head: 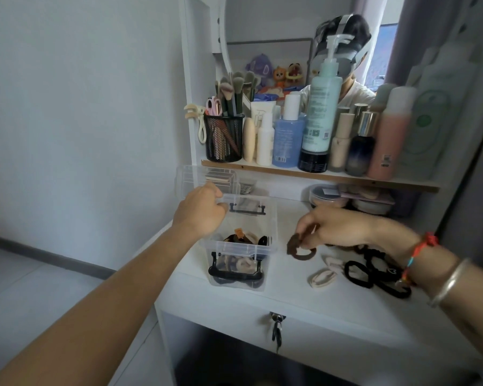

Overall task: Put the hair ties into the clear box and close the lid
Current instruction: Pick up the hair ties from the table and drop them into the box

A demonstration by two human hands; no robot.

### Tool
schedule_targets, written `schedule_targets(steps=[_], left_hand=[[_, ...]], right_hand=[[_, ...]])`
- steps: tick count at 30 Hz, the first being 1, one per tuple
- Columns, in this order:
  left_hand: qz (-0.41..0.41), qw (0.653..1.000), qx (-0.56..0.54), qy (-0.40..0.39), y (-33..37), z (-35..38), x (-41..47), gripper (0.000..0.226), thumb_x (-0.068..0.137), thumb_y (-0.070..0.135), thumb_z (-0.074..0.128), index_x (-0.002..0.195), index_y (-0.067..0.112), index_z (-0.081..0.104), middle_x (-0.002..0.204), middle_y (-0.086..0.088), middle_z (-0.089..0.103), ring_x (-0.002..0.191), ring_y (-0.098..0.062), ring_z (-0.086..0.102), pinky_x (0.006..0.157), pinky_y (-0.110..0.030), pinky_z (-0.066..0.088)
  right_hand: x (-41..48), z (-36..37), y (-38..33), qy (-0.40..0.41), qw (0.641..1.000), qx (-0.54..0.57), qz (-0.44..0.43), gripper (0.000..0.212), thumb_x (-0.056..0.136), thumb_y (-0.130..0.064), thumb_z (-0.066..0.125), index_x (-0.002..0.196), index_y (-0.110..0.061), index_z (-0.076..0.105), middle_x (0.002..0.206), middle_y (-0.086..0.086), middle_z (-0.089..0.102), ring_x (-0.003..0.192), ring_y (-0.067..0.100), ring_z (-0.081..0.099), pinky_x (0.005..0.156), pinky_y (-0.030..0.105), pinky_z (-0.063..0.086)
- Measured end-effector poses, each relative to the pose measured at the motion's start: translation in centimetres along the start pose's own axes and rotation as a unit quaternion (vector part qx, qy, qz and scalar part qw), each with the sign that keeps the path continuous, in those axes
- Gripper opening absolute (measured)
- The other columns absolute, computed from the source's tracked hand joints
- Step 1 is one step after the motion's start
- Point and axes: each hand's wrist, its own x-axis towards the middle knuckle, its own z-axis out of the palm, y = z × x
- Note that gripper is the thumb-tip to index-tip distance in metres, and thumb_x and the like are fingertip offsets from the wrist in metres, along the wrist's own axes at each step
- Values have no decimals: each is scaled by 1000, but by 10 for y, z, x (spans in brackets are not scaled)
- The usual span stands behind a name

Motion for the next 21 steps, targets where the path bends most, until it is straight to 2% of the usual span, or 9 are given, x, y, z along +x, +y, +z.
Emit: schedule_targets(steps=[2,4,6,10,12,15,17,19,21], left_hand=[[-5,1000,-21,2,3,2,-1,31,90,15,47,119,6,50,129,-14,54,101,-38,61,94,-46,50],[-9,1000,-28,3,5,4,-2,32,90,15,46,120,6,50,129,-14,54,101,-38,61,94,-46,50],[-12,999,-32,1,8,6,-4,32,90,16,46,120,7,50,130,-13,53,102,-38,61,94,-47,50],[-10,999,-33,0,10,6,-7,31,90,16,46,120,7,50,130,-13,54,102,-38,61,94,-48,50],[-12,999,-35,-3,10,7,-10,31,90,16,46,120,7,50,129,-12,53,102,-38,61,94,-48,50],[-16,999,-45,-6,11,6,-12,31,90,15,46,119,7,50,129,-12,54,102,-38,61,94,-48,50],[-19,998,-53,-11,14,6,-12,30,90,15,47,118,6,51,128,-14,53,103,-39,61,94,-48,50],[-18,998,-58,-16,16,7,-13,30,90,15,47,118,6,51,128,-15,53,102,-39,61,93,-49,50],[-16,998,-59,-21,18,9,-14,30,89,15,47,117,6,51,128,-14,54,102,-39,61,93,-49,50]], right_hand=[[-10,-1,6,-60,998,-23,8,16,78,-7,63,93,-4,68,79,0,60,73,9,52,67,15,39],[-15,6,12,-91,992,-85,32,19,77,-9,63,96,-8,67,83,-1,60,78,11,52,67,18,39],[-18,15,16,-80,988,-125,53,25,77,-8,62,101,-12,65,86,-3,58,81,12,53,63,18,40],[-17,24,17,-42,986,-150,57,27,77,-7,60,103,-12,65,100,7,66,93,20,60,76,25,46],[-16,21,16,-9,986,-162,46,25,77,-10,63,101,-11,65,101,8,67,92,20,60,75,22,45],[-14,-4,6,136,990,-21,10,15,76,-3,63,87,-12,66,71,-2,59,70,13,54,59,6,41],[-11,-23,-8,221,969,104,-17,10,76,1,61,81,-8,64,65,-2,54,64,12,51,53,6,39],[-8,-30,-26,232,958,165,-37,9,77,1,61,81,-8,63,65,1,55,55,9,51,46,6,42],[-4,-28,-40,196,969,143,-47,12,77,-2,64,82,-13,65,68,0,59,55,6,53,51,12,46]])
